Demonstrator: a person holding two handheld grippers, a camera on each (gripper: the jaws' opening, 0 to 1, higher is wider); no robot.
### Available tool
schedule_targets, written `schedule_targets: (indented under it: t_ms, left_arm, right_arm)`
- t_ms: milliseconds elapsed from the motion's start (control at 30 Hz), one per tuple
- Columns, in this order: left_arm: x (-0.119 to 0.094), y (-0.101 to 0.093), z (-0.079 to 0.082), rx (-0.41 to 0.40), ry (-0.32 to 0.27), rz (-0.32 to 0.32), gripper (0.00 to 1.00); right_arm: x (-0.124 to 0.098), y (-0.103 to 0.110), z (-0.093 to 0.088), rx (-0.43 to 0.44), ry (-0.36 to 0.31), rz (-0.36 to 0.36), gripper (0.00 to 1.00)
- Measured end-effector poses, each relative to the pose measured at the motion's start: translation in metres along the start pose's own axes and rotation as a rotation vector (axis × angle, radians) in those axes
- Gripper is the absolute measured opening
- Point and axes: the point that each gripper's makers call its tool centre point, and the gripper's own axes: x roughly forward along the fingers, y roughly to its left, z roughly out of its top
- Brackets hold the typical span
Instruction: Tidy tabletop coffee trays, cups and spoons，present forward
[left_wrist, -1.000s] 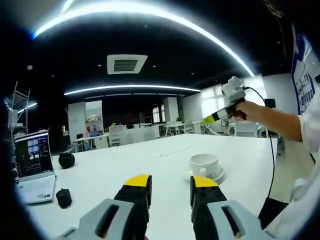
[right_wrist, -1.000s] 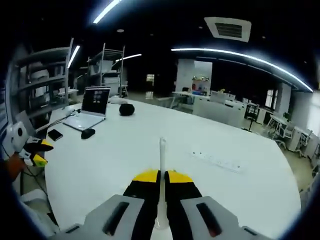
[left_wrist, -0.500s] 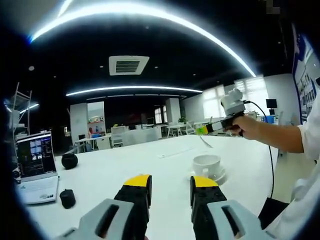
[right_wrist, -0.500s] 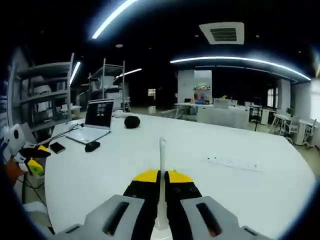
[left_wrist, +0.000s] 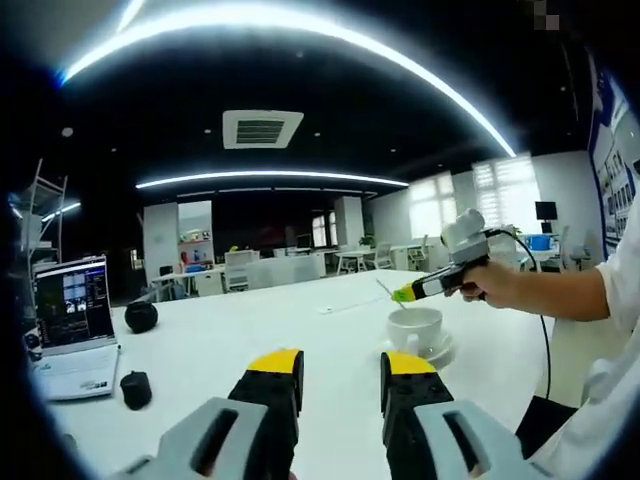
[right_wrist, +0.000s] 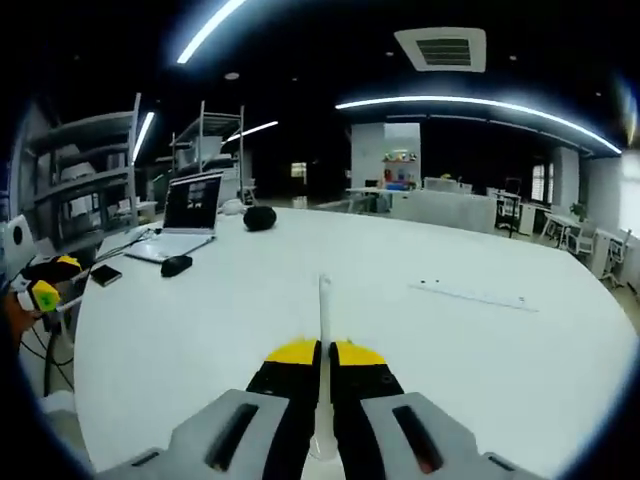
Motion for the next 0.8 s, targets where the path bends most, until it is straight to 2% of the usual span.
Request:
schedule_targets:
  t_ms: [133,600,800]
  left_arm:
    - [0.000,0.003,0.001,-0.009,-0.006,0.008,0.32]
    - [0.002,0.005,0.002,-0.014,-0.011,0.012,0.32]
    - [0.003,0.007,0.001,-0.020,-0.010,0.015,0.32]
  right_arm:
    - [0.002,0.001,-0.008,0.006,0.009,-0.001,0.05]
    - [0.010,0.004,-0.036,-0.028,0.102,-0.007,0.05]
    - [0.011,0.002,-0.035,-0.029,0.104,0.000,0.05]
